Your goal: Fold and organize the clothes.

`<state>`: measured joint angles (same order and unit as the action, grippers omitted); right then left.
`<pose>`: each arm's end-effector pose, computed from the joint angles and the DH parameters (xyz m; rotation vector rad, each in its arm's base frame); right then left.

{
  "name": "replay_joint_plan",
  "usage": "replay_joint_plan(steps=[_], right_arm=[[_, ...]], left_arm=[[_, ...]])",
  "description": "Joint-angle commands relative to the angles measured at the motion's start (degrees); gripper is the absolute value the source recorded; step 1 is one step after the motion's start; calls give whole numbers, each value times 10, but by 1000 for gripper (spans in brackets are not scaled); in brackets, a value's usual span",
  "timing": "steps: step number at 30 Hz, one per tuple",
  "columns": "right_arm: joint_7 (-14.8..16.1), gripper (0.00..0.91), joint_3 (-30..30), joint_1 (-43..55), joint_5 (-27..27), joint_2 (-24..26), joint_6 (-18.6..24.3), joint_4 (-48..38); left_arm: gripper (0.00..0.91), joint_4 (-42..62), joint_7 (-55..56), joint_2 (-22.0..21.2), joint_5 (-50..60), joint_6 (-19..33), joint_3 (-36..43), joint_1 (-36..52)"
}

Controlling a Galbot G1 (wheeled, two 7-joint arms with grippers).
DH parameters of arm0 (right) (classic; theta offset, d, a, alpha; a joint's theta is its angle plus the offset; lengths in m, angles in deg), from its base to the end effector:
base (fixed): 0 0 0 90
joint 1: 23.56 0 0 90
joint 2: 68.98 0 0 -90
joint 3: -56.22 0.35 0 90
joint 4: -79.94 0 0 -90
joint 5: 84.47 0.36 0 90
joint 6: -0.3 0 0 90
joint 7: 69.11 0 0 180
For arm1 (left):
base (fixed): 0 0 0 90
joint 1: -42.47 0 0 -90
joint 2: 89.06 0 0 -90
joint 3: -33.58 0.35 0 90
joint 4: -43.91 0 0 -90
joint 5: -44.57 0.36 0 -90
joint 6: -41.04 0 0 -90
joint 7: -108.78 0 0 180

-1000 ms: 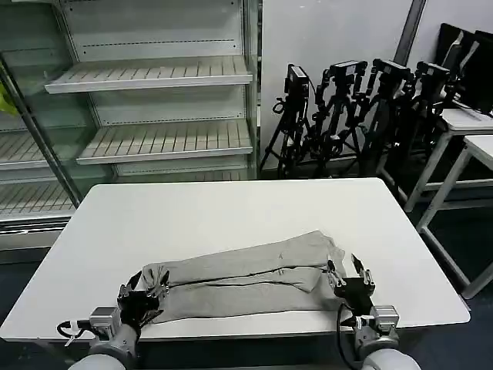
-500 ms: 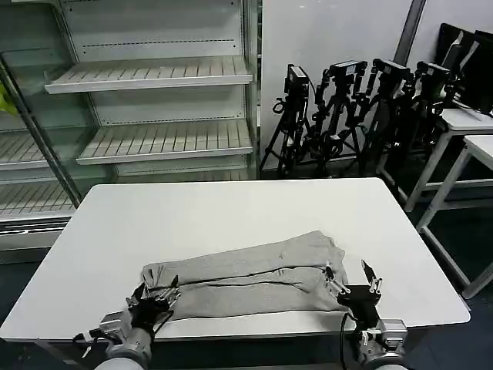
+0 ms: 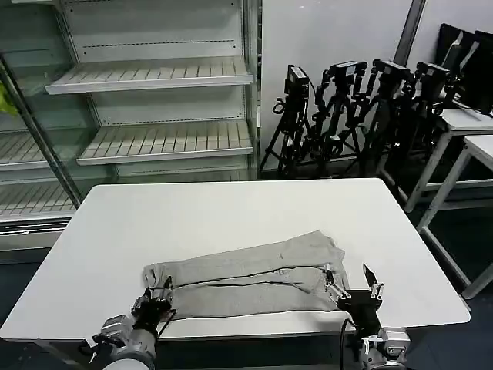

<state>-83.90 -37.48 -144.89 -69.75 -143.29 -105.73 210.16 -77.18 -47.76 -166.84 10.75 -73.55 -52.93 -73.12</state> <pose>0.1730 -0.0147 -0.2434 -0.0312 -2.9765 -0.0254 0.2065 0.0164 -0.2811 0.1844 -2.6561 0.4075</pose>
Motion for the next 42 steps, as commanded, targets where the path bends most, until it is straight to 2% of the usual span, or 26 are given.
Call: replay_joint_plan(steps=[1, 5, 12, 20, 25, 28, 33, 38, 42], right_arm=[[-1, 907, 0, -8, -3, -5, 1, 7], [-1, 907, 2, -13, -3, -8, 2, 12], [-2, 907, 10, -20, -3, -9, 4, 19], [-3, 907, 16, -22, 0, -7, 5, 20], [-4, 907, 15, -19, 1, -5, 5, 18], [-4, 907, 13, -18, 1, -6, 5, 18], [-4, 907, 9, -19, -1, -9, 5, 13], [-3, 907, 6, -26, -6, -19, 7, 11], [-2, 907, 5, -36, -11, -23, 10, 13]], left_arm=[[30, -2, -3, -8, -87, 6, -10, -3], [30, -18, -6, -2, -131, 8, -24, -8], [30, -46, -5, 12, -305, -2, -108, -18], [30, -2, -2, 77, -481, -48, -318, -1], [30, 57, -3, 131, -551, -65, -386, 19], [30, 63, 4, 144, -589, -72, -409, 26], [30, -22, 16, 110, -639, -76, -364, 11], [30, -115, 24, 31, -626, -65, -230, 19], [30, -137, 23, -14, -569, -40, -94, 40]])
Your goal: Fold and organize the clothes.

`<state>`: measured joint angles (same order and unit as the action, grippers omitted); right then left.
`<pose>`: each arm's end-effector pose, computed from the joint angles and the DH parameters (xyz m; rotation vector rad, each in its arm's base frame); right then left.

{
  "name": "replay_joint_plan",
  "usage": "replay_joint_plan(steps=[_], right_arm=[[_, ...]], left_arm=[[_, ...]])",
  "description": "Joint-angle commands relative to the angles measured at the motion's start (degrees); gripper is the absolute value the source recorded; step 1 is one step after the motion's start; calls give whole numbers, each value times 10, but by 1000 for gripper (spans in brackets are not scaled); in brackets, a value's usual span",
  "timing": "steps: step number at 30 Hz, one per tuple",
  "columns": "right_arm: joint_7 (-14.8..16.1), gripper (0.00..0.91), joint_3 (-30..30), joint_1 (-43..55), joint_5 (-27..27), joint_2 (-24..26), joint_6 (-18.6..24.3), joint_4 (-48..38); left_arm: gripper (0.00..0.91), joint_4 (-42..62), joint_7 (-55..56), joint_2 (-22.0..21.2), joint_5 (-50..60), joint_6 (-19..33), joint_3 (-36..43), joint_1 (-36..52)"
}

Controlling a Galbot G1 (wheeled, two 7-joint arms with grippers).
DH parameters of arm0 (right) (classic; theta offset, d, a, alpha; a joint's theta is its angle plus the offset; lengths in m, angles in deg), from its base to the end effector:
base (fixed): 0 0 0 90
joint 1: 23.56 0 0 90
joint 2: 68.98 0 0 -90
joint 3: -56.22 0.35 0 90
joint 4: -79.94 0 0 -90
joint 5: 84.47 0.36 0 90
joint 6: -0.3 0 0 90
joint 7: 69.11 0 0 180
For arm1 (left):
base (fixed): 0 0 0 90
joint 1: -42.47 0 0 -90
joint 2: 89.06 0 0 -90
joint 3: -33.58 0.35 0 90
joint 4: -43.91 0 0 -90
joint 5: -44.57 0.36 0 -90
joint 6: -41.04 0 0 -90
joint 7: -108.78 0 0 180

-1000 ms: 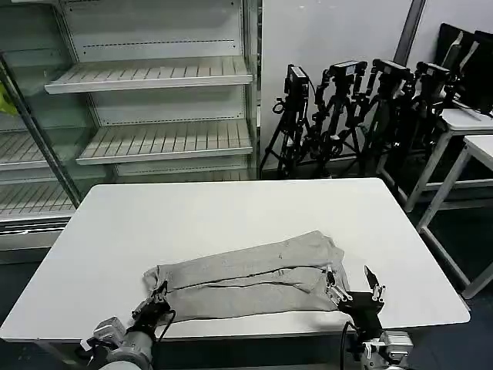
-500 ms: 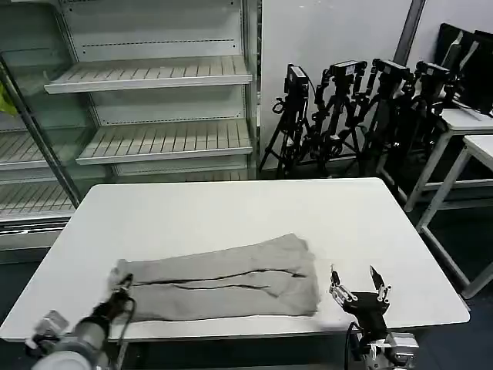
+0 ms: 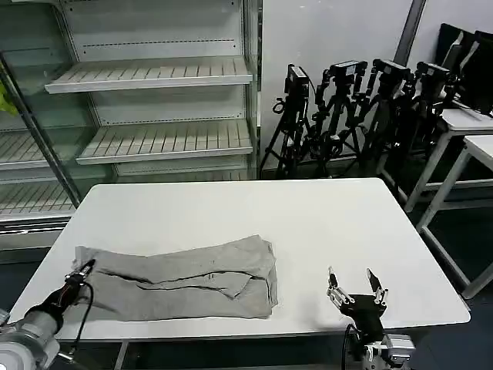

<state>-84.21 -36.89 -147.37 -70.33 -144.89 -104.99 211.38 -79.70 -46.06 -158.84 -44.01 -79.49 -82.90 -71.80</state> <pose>0.1616 -0.0130 -0.2430 -0.0693 -2.9701 -0.0498 0.2055 0.1775 -0.1971 0.1905 -2.5082 1.2422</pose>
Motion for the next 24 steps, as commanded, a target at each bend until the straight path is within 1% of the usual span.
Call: replay_joint_plan(steps=[1, 2, 6, 9, 13, 20, 22, 23, 24], right_arm=[[1, 907, 0, -15, -6, -8, 4, 0], [2, 907, 1, -19, -7, -8, 6, 0], [2, 907, 10, -36, -9, -8, 14, 1], [2, 907, 19, -45, -8, -7, 19, 2], [2, 907, 25, -49, -6, -6, 22, 2], [2, 907, 27, -51, -4, -6, 26, -1], [2, 907, 26, -49, -4, -6, 26, -3], [2, 907, 25, -47, -4, -6, 26, -4], [2, 907, 25, -46, -4, -6, 26, -4]], left_arm=[[30, -109, 6, -105, -5, 23, 231, 38], [30, -104, 7, -112, 10, 24, 255, 51], [30, -63, 12, -179, 62, 32, 329, 86], [30, -42, 9, -209, 96, 37, 364, 92], [30, -4, 6, -228, 129, 43, 391, 104], [30, 38, -2, -236, 167, 44, 402, 122], [746, 40, -7, -235, 179, 41, 404, 121], [907, 40, -10, -235, 181, 41, 404, 120], [907, 37, -14, -234, 185, 38, 402, 118]])
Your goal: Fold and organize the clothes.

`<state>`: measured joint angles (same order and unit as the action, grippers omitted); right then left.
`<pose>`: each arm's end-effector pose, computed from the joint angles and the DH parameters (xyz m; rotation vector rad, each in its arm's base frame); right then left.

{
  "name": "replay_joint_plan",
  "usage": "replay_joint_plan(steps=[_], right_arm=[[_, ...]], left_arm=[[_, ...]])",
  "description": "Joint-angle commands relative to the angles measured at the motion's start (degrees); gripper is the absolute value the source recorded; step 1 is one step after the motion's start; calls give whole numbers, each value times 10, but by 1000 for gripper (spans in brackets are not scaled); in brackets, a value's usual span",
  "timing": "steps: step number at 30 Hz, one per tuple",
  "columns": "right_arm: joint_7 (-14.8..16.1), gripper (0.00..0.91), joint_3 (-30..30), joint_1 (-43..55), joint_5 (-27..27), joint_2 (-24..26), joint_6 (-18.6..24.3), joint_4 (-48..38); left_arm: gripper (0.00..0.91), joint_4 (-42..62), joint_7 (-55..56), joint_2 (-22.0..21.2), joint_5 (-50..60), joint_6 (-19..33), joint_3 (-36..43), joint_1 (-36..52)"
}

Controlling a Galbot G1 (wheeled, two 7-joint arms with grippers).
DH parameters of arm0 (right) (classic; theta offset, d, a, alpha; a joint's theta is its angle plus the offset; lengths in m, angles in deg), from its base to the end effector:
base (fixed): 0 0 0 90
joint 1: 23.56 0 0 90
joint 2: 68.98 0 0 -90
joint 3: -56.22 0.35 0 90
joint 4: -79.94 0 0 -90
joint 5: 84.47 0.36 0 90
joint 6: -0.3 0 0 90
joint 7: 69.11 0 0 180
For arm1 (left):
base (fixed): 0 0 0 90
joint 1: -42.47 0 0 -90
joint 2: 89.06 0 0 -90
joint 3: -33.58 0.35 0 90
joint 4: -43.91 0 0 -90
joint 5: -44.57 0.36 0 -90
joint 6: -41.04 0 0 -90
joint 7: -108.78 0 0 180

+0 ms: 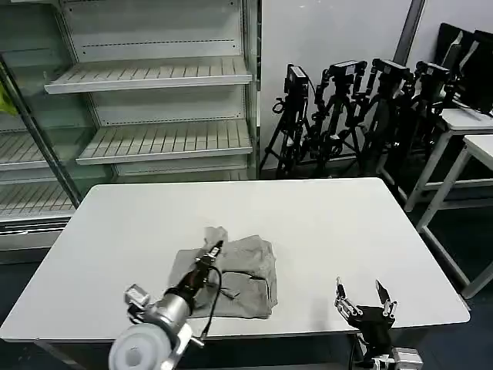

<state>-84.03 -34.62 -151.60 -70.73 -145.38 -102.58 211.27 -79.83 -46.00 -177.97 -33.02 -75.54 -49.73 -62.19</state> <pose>0.1451 -0.0225 -0.2532 -0.1255 -2.9458 -0.0321 0.2495 -0.0320 -0.2210 -0.3223 -2.2363 1.5187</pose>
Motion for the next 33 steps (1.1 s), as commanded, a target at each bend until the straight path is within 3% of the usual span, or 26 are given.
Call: replay_joint_plan(steps=[1, 13, 16, 18, 21, 26, 33], right_arm=[[0, 907, 1, -3, 0, -1, 2, -3], [0, 907, -5, 4, 0, -2, 1, -5], [0, 907, -5, 7, 3, -1, 1, -6], [1, 907, -6, 9, 3, 0, 2, -10], [1, 907, -10, 11, 4, -1, 3, -14], [1, 907, -14, 16, 4, 2, 3, -18], [3, 907, -9, 16, 9, 6, 3, -23]], left_arm=[[907, 36, -17, -42, 77, -2, 70, 21], [907, -72, -26, 1, 81, -24, 37, -39], [907, -92, -26, 37, 83, -34, 4, -53], [907, -93, -28, 87, 125, -65, -39, -68], [907, -87, -49, 144, 224, -65, -64, -105], [907, -76, -94, 214, 207, -66, -112, -147], [907, -31, -117, 268, 107, -67, -158, -136]])
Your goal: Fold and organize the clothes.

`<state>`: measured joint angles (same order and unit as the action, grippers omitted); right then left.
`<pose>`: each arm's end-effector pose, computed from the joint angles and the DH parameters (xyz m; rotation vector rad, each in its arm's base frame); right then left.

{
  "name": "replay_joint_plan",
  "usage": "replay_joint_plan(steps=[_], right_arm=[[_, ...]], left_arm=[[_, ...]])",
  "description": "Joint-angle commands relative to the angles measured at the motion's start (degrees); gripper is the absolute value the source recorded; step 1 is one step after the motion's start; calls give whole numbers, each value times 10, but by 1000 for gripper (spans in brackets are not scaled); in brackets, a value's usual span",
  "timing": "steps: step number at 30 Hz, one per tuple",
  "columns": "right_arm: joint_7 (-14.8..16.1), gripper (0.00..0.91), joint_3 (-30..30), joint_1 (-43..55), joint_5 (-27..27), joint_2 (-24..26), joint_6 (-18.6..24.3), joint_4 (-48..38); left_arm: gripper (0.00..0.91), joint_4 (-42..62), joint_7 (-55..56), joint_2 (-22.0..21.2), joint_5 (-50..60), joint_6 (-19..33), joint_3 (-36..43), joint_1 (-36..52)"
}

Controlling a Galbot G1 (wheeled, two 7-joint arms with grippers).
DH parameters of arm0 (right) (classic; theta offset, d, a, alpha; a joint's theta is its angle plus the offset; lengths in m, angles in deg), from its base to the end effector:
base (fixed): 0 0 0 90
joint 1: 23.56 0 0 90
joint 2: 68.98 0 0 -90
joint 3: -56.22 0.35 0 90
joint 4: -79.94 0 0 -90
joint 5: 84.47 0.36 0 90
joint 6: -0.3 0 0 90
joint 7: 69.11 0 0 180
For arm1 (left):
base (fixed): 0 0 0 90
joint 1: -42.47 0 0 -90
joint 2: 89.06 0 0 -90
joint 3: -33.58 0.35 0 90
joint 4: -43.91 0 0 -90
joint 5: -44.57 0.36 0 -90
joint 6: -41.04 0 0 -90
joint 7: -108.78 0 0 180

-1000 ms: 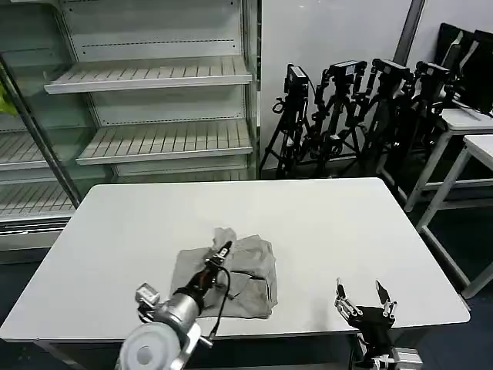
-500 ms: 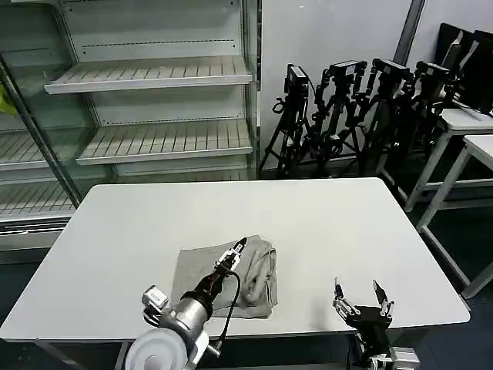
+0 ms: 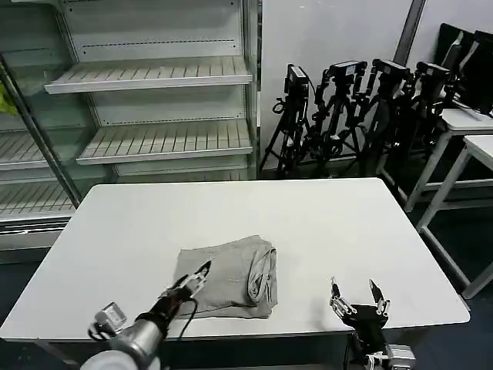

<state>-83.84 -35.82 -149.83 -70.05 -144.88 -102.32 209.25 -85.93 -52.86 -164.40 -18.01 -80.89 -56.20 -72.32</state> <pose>0.1530 -0.0201 -0.2620 -0.0962 -2.9402 -0.0476 0.2024 0.0292 -0.2210 -0.2578 -2.4973 0.9231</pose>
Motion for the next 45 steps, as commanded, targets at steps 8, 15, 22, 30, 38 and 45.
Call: replay_joint_plan(steps=[8, 15, 22, 30, 38, 45], right_arm=[[1, 907, 13, -23, 1, 2, 7, 4], [1, 907, 21, -32, 2, 6, 7, 7], [0, 907, 21, -35, 0, 2, 7, 8], [0, 907, 19, -39, -3, -4, 7, 12], [0, 907, 20, -50, -7, -10, 7, 22], [0, 907, 18, -57, -11, -15, 7, 31]], left_arm=[[907, 78, -49, 132, -71, -15, -56, -10], [907, 130, -60, 108, -96, -16, -32, 25], [907, 132, -63, 85, -120, -15, -16, 51], [907, 127, -62, 66, -139, -14, -4, 70], [20, 135, -60, 61, -149, -13, -8, 75], [20, 144, -60, 52, -145, -13, -7, 76]])
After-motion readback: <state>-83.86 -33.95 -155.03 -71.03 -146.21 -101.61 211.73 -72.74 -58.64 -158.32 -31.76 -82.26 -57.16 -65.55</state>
